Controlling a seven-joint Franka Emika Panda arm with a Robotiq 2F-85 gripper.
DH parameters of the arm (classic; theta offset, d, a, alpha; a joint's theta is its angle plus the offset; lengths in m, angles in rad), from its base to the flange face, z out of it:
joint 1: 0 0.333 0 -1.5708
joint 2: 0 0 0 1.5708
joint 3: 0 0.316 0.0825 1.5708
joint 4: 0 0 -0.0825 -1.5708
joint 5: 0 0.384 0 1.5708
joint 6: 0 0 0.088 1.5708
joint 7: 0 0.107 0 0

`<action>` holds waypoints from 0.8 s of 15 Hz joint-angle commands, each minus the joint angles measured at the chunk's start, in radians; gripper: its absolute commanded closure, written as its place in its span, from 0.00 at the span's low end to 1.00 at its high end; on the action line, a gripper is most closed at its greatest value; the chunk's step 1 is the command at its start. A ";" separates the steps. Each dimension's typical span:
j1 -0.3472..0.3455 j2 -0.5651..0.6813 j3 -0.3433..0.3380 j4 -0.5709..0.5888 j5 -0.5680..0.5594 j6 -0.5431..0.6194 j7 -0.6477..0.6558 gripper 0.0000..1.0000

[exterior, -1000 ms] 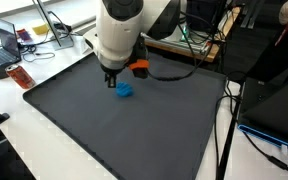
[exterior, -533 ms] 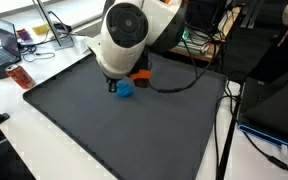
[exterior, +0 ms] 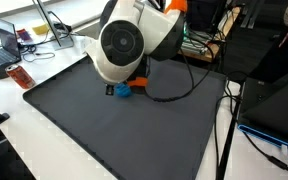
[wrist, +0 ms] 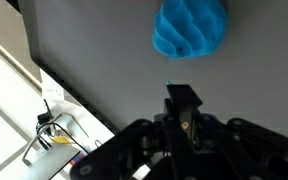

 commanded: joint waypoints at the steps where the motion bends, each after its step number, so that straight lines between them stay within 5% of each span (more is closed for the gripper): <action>1: 0.005 0.004 -0.001 0.045 -0.006 -0.046 -0.001 0.97; 12: 0.002 -0.196 0.019 -0.240 -0.024 0.075 0.022 0.97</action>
